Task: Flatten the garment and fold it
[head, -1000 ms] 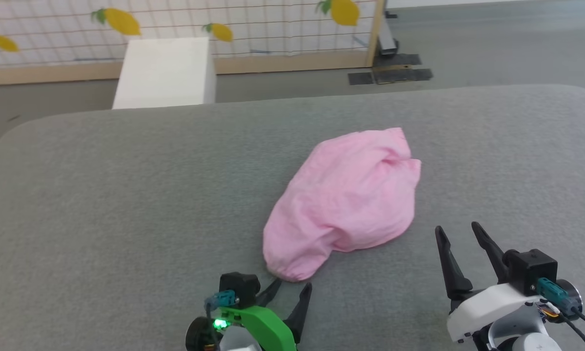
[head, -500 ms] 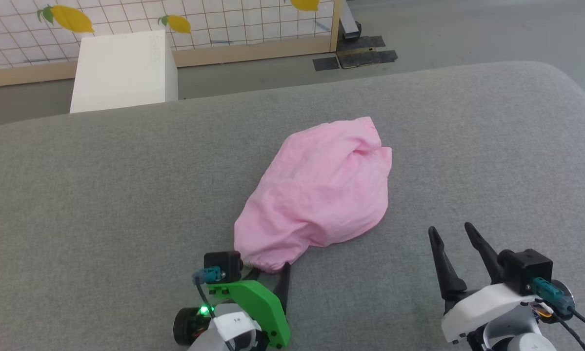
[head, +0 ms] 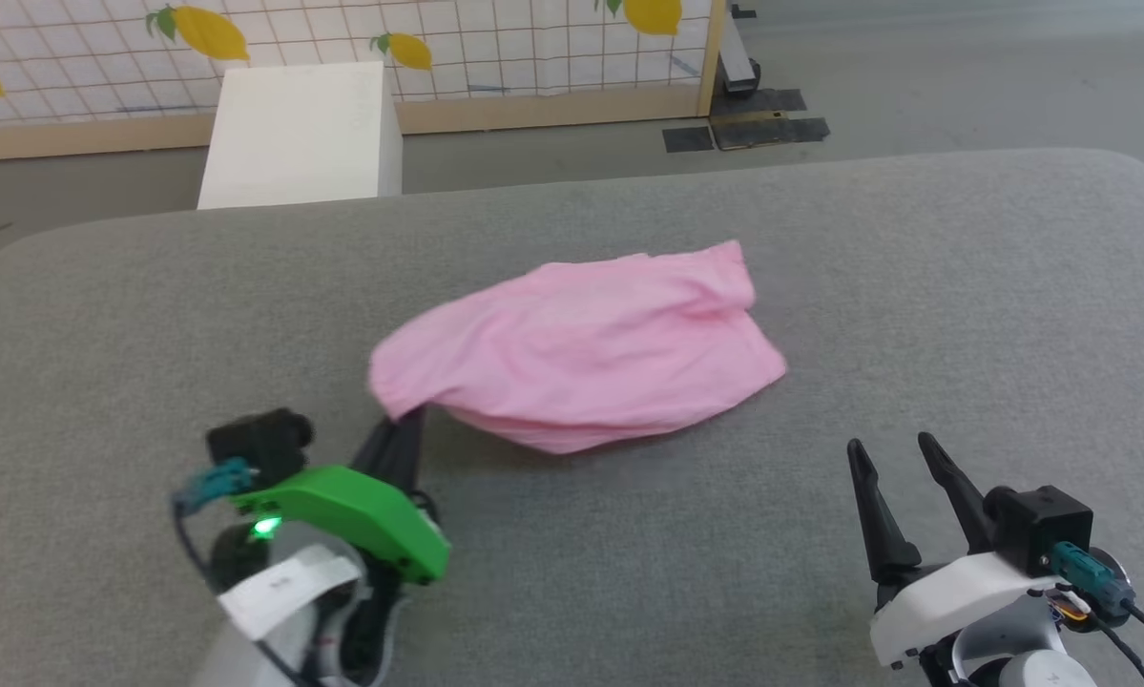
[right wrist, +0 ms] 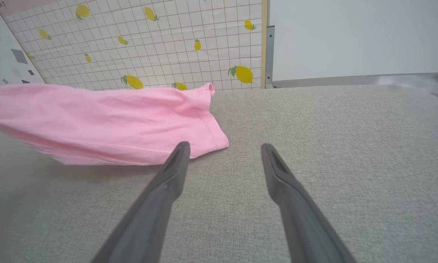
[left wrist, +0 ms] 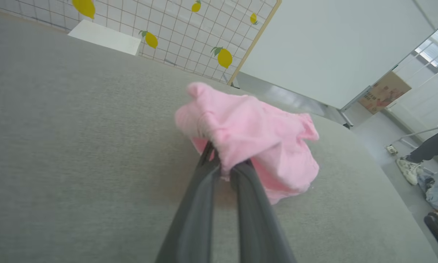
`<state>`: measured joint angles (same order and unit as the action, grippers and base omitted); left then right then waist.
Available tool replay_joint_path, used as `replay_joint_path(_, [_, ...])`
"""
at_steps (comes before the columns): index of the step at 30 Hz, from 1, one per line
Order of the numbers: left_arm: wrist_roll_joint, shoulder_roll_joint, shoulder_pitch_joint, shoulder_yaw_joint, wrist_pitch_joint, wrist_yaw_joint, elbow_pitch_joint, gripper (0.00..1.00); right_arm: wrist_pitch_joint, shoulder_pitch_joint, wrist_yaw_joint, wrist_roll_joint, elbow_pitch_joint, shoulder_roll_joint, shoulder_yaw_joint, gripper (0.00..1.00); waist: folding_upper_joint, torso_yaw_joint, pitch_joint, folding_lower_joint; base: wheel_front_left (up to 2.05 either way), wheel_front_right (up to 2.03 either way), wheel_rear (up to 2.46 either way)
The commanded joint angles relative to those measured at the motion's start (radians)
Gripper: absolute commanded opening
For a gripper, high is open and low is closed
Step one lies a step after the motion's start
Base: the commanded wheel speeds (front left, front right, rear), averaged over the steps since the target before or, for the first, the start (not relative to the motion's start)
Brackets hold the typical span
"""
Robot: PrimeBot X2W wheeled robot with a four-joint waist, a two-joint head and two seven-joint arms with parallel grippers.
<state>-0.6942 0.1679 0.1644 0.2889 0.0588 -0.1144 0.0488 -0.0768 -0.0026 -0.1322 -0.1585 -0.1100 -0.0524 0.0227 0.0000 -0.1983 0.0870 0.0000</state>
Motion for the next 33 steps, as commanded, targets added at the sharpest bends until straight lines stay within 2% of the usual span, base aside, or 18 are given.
replay_joint_path(1, [-0.002,0.038,-0.029,-0.019,0.029,-0.026,-0.032,0.0,-0.002,-0.01,0.002,-0.006,0.006,0.002,0.001,1.0,0.0,0.013,-0.005,0.0,0.0,0.0,0.0])
replay_joint_path(4, [0.017,0.11,-0.083,-0.044,0.114,-0.094,-0.066,0.0,0.0,-0.009,0.002,-0.008,0.011,0.002,0.002,1.0,0.0,0.021,-0.004,0.0,0.0,0.0,0.0])
replay_joint_path(8, [0.018,0.146,-0.13,-0.054,0.184,-0.144,-0.04,0.0,0.006,-0.015,0.002,-0.01,0.013,0.002,0.003,1.0,0.0,0.026,0.005,0.0,0.0,0.0,0.0])
replay_joint_path(10, [0.019,0.146,-0.137,-0.055,0.188,-0.153,-0.009,1.0,0.011,-0.021,0.002,-0.007,0.014,0.002,0.007,1.0,0.0,0.026,0.011,0.0,0.0,0.0,0.0])
replay_joint_path(15, [0.011,0.113,-0.14,-0.063,0.136,-0.156,0.043,1.0,0.035,-0.048,0.002,0.009,0.022,0.002,0.031,1.0,0.0,0.028,0.026,0.0,0.0,0.0,0.0])
replay_joint_path(19, [0.038,0.089,-0.133,-0.086,0.001,-0.153,0.056,1.0,0.072,-0.102,0.002,0.033,0.008,0.002,0.045,1.0,0.0,0.046,0.043,0.0,0.0,0.0,0.0])
replay_joint_path(26, [0.115,0.039,-0.078,-0.088,-0.279,-0.098,0.074,1.0,0.177,-0.268,0.002,0.066,-0.118,0.002,0.046,1.0,0.0,0.12,0.089,0.0,0.0,0.0,0.0])
replay_joint_path(33, [0.226,-0.04,-0.016,-0.112,-0.32,-0.03,0.031,1.0,0.345,-0.42,0.002,0.114,-0.313,0.002,0.008,1.0,0.0,0.206,0.15,0.0,0.0,0.0,0.0])
